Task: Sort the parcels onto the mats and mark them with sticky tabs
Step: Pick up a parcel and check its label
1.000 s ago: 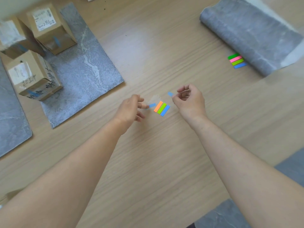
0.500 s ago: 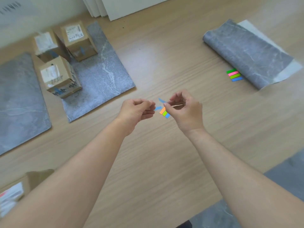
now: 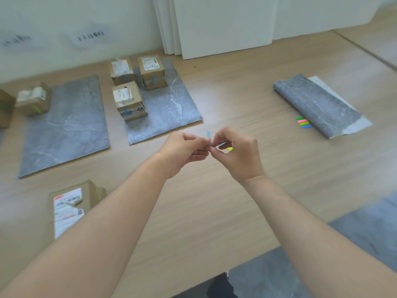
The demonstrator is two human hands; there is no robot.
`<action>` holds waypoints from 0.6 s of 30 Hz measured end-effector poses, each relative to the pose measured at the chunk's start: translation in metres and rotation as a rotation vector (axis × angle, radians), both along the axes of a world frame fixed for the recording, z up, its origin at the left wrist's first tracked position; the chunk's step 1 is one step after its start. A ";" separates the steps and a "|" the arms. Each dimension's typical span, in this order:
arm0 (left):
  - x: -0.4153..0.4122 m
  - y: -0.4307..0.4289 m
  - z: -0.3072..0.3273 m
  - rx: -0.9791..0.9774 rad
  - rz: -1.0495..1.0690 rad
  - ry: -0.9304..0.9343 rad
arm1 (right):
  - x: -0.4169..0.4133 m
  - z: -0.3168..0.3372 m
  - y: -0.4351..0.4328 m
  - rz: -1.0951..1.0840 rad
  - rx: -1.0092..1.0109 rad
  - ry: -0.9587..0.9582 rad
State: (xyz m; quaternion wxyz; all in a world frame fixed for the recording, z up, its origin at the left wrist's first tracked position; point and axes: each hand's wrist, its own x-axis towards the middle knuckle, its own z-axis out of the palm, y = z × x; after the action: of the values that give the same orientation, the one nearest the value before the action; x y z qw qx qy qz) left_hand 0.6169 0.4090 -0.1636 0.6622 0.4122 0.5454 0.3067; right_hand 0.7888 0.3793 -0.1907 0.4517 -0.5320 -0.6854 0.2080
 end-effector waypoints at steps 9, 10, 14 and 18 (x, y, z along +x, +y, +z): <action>-0.141 -0.128 -0.007 0.167 0.156 0.083 | -0.121 0.014 -0.115 -0.019 -0.064 0.135; -0.156 -0.142 -0.010 0.169 0.167 0.109 | -0.135 0.012 -0.124 -0.031 -0.073 0.128; -0.209 -0.189 -0.023 0.159 0.250 0.178 | -0.190 0.003 -0.152 0.004 -0.117 0.088; -0.249 -0.221 -0.041 0.170 0.354 0.238 | -0.232 -0.010 -0.163 0.072 -0.149 0.065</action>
State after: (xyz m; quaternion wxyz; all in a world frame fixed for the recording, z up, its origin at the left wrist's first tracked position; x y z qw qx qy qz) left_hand 0.3681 0.1876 -0.2051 0.4917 0.3977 0.6557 0.4124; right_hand 0.5571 0.2165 -0.2007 0.4251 -0.5321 -0.6715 0.2918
